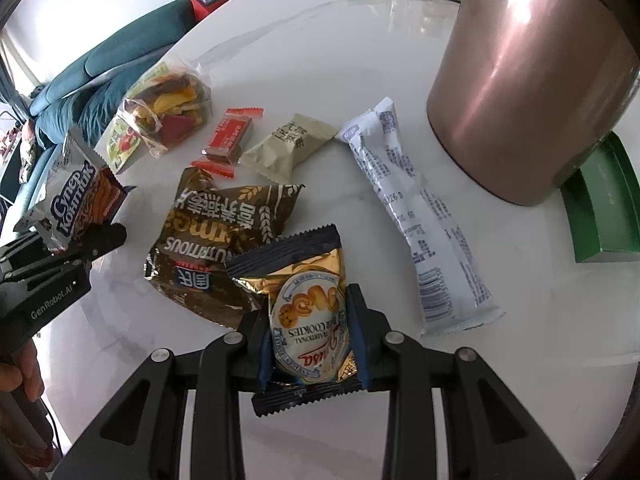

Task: Organize snacks
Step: 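Lift both packets and carry them past the canister toward the green tray, then lower both packets into the green tray and open both grippers, then withdraw both tools from the tray back toward the remaining snacks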

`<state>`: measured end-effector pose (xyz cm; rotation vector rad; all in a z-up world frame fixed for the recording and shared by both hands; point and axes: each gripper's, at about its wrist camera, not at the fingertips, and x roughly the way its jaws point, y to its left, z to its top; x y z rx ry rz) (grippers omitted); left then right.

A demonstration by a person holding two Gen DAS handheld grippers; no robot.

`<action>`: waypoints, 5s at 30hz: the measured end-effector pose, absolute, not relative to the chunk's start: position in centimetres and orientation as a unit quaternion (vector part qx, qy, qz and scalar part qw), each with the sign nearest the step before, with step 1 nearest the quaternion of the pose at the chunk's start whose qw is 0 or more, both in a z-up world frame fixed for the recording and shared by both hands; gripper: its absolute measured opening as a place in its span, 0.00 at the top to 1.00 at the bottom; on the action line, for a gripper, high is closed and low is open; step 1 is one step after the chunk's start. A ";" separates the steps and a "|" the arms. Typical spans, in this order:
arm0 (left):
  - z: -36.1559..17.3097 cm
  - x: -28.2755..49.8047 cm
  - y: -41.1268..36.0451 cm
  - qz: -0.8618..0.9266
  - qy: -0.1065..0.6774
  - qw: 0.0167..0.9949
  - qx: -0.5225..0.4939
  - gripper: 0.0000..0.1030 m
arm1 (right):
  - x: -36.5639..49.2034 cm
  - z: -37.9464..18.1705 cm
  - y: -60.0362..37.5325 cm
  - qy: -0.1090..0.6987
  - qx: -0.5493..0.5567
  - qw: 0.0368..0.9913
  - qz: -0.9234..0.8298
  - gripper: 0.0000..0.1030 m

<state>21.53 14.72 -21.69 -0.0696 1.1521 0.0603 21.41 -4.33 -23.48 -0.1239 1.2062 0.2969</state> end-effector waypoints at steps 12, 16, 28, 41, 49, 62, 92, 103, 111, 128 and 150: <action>-18.6 19.7 12.8 -0.015 0.514 0.858 -0.015 0.69 | 18.9 -19.6 -5.8 0.544 -0.036 0.830 0.121 1.00; -17.6 18.9 10.9 -0.041 0.508 0.861 -0.005 0.69 | 17.4 -17.9 -7.4 0.533 -0.023 0.838 0.111 1.00; -15.4 17.3 1.9 -0.112 0.497 0.860 0.041 0.69 | 14.2 -16.0 -15.6 0.515 0.027 0.855 0.058 1.00; -14.8 17.5 -14.3 -0.129 0.494 0.858 0.060 0.69 | 15.1 -15.8 -31.4 0.515 0.044 0.855 0.050 1.00; -15.2 19.8 -23.8 -0.110 0.498 0.860 0.028 0.69 | 18.4 -15.3 -40.2 0.513 0.013 0.855 0.070 1.00; -14.3 30.8 -29.6 -0.067 0.487 0.871 -0.003 0.69 | 31.2 -14.1 -44.7 0.497 -0.024 0.861 0.107 1.00; -21.8 39.2 -31.0 -0.015 0.555 0.832 0.006 0.67 | 42.1 -23.1 -45.9 0.579 -0.021 0.809 0.102 1.00; -21.9 39.0 -30.0 0.004 0.557 0.830 0.004 0.26 | 42.0 -22.8 -47.1 0.580 0.018 0.809 0.092 0.15; -20.4 38.0 -31.2 -0.004 0.537 0.843 0.018 0.02 | 40.8 -19.1 -49.3 0.542 0.062 0.835 0.067 0.00; -14.2 28.9 -30.7 -0.059 0.504 0.862 0.017 0.02 | 31.0 -11.7 -48.0 0.473 0.031 0.879 0.054 0.00; -10.1 17.3 -8.4 -0.022 0.480 0.877 0.014 0.02 | 20.9 -9.0 -27.0 0.441 -0.014 0.891 0.106 0.00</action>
